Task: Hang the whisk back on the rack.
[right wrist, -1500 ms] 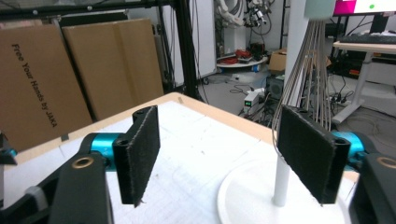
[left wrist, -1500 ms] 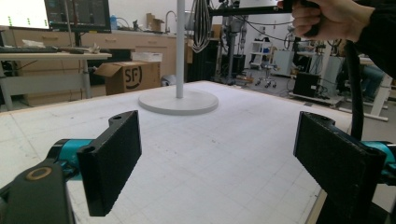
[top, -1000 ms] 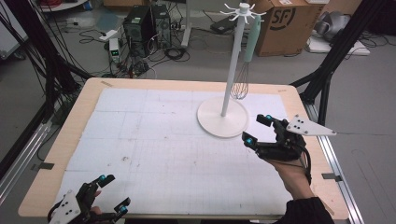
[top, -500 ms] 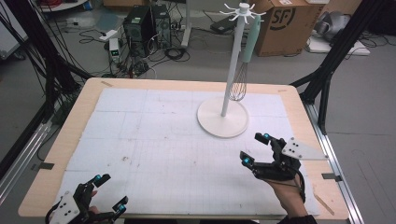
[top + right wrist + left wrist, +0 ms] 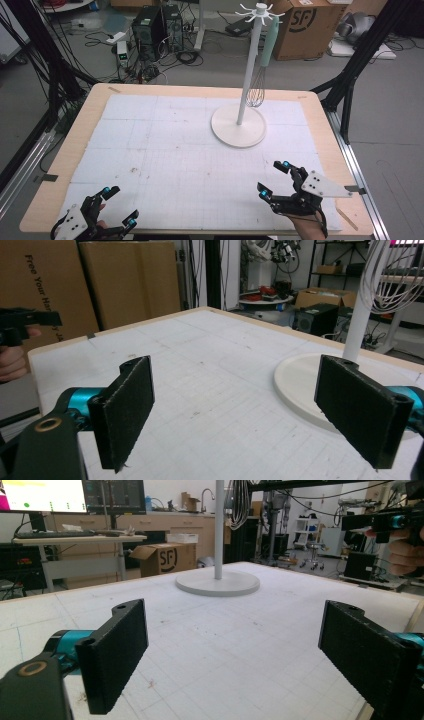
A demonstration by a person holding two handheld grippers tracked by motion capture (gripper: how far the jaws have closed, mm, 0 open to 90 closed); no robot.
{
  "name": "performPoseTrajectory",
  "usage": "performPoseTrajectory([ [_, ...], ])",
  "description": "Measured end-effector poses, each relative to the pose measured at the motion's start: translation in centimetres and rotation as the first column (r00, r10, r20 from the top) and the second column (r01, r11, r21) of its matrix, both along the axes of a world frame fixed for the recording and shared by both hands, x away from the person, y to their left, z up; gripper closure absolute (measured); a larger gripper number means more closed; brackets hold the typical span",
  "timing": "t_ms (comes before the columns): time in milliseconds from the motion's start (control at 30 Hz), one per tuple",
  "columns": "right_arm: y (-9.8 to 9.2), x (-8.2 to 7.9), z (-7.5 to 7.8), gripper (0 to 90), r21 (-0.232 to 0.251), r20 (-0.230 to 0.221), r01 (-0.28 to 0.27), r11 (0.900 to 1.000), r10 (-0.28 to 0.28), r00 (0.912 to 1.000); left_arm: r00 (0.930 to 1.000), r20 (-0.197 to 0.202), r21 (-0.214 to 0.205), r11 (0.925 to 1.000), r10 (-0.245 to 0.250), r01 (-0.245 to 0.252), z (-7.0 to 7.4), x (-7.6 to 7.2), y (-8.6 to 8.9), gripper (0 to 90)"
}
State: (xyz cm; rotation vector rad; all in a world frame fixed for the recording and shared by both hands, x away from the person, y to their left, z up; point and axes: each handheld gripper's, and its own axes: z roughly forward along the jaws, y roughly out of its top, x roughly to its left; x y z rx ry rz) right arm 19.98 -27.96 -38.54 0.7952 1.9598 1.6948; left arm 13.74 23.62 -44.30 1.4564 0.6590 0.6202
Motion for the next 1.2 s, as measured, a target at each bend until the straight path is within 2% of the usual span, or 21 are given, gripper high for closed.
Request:
performPoseTrajectory([
  [133, 0.1, -0.8, -0.7, 15.6, 0.004, -0.007, 0.008, 1.0, -0.008, 0.9999, 1.0, -0.005, 0.003, 1.0, 0.003, -0.003, 0.0, 0.0, 0.0, 13.0],
  [267, -0.2, -1.6, -1.3, 15.6, 0.018, 0.002, 0.015, 0.9997, -0.015, 0.9999, 1.0, -0.002, -0.005, 1.0, 0.005, -0.005, 0.0, -0.1, 0.1, 13.0],
  [400, -0.5, -2.4, -1.3, 15.5, 0.04, 0.014, 0.029, 0.9988, -0.029, 0.9995, 1.0, 0.008, 0.005, 1.0, 0.004, -0.004, 0.0, -0.2, 0.0, 12.9],
  [533, -0.6, -3.0, -1.8, 15.4, 0.039, 0.028, 0.043, 0.9983, -0.044, 0.9986, 0.9999, 0.014, 0.003, 1.0, -0.006, 0.006, 0.1, -0.3, -0.2, 12.6],
  [633, -0.5, -3.2, -2.0, 15.4, 0.042, 0.023, 0.048, 0.998, -0.049, 0.9985, 0.9998, 0.011, -0.003, 0.9999, -0.017, 0.017, 0.1, -0.3, -0.2, 12.6],
  [767, -0.1, -3.4, -2.2, 15.4, 0.034, 0.023, 0.055, 0.9979, -0.056, 0.9982, 0.9994, 0.001, -0.034, 0.9988, -0.035, 0.035, 0.0, -0.4, -0.3, 12.6],
  [967, 0.2, -4.0, -2.5, 15.4, 0.02, 0.028, 0.052, 0.9984, -0.053, 0.9982, 0.9994, -0.005, -0.056, 0.9978, -0.035, 0.035, 0.0, -0.3, -0.1, 12.6],
  [1033, 0.3, -4.1, -2.7, 15.4, 0.008, 0.03, 0.052, 0.9986, -0.053, 0.9982, 0.9994, -0.004, -0.053, 0.998, -0.033, 0.033, 0.0, -0.3, -0.1, 12.6],
  [1200, 0.2, -4.0, -2.8, 15.4, 0.013, 0.03, 0.059, 0.9982, -0.059, 0.9978, 0.9994, -0.002, -0.051, 0.9981, -0.035, 0.034, 0.0, -0.3, -0.1, 12.6],
])
